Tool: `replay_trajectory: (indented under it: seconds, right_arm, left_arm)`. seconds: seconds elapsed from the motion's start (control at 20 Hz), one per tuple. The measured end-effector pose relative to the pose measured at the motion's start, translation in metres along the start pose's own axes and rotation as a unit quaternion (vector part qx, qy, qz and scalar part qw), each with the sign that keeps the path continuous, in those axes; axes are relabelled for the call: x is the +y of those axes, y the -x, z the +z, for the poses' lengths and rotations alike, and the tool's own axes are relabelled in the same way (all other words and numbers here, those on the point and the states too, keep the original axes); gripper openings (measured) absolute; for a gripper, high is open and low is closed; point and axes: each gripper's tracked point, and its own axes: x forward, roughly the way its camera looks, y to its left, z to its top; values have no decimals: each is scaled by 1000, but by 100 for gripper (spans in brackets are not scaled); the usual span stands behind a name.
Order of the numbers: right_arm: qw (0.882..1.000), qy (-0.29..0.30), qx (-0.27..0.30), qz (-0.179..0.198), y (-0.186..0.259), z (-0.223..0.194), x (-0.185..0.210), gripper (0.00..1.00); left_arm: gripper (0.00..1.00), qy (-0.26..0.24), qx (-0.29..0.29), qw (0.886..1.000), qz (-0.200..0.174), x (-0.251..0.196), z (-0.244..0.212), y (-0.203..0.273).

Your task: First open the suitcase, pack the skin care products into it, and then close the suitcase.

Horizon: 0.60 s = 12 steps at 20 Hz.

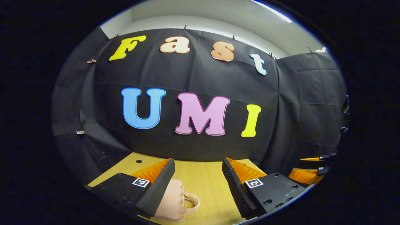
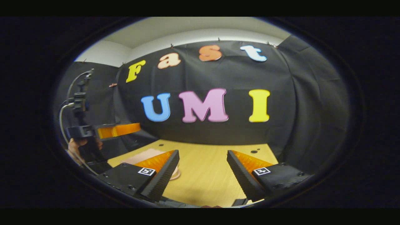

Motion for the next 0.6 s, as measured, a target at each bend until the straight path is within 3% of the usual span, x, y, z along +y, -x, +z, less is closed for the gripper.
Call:
replay_trajectory:
  seconds: [0.15, 0.25, 0.4, 0.6]
  right_arm:
    - [997, 19, -59, -46, -18, 39, -8, 100]
    - [996, 17, -49, -69, -24, 42, -8, 97]
    - [996, -24, -48, -64, -30, 58, 11, 97]
    - [996, 7, -52, -77, -43, 70, 28, 97]
  left_arm:
    - [97, -39, -21, 998, 46, 19, 25, 35]
    - [97, -31, 1, 998, 51, 25, 22, 55]
    - [97, 1, 3, 999, 50, 39, 36, 73]
    - [97, -43, -12, 996, 74, 86, 61, 85]
